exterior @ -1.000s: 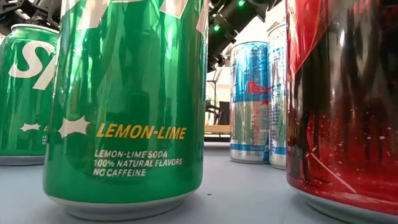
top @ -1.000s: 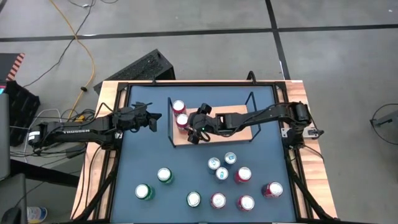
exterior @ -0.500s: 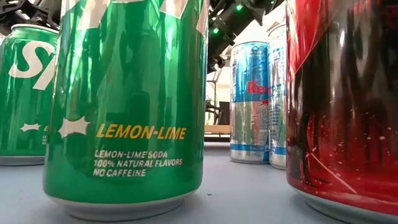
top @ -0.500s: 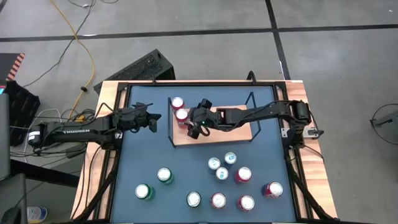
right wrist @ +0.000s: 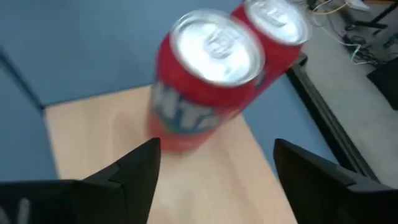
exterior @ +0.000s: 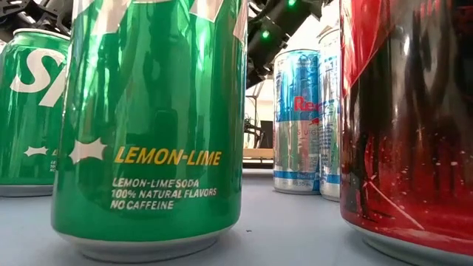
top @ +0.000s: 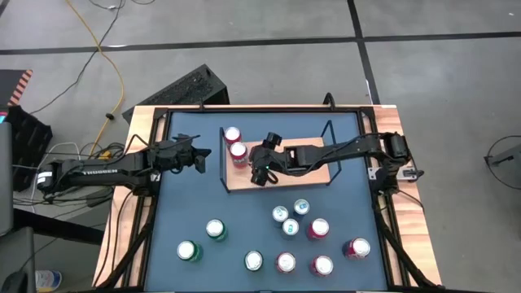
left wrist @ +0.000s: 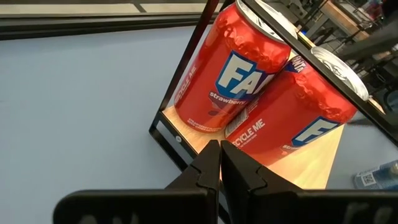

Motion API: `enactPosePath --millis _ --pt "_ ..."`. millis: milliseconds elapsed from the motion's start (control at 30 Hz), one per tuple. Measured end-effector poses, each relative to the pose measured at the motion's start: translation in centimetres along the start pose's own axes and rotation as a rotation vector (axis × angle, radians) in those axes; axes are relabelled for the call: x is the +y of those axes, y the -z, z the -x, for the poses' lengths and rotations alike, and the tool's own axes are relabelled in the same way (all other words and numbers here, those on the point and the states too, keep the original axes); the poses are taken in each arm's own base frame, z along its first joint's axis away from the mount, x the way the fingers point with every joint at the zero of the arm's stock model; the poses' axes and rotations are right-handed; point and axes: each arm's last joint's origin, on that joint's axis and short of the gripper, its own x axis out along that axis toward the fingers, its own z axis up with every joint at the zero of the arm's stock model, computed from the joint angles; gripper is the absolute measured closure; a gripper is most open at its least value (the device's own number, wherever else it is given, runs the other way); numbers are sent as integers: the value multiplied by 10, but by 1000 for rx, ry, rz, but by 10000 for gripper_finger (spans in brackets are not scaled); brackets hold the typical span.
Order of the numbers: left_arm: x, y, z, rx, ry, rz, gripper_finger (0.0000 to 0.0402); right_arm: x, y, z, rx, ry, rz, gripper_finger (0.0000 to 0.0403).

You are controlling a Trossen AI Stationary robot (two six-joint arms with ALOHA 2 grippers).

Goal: Place canned beverage on shelf
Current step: Adjust the orange soda cans on the shelf

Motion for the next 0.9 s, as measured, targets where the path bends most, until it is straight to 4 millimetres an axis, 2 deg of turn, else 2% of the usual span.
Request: enactPosePath --millis 267,600,900 --pt "0 0 0 0 0 7 401 -20 -3 -10 -13 24 -51 158" --pt "0 0 0 0 0 -1 401 -18 -10 -10 -72 -41 -65 234" --pt "0 0 0 0 0 -4 401 -23 -12 -13 -89 -100 -59 265"
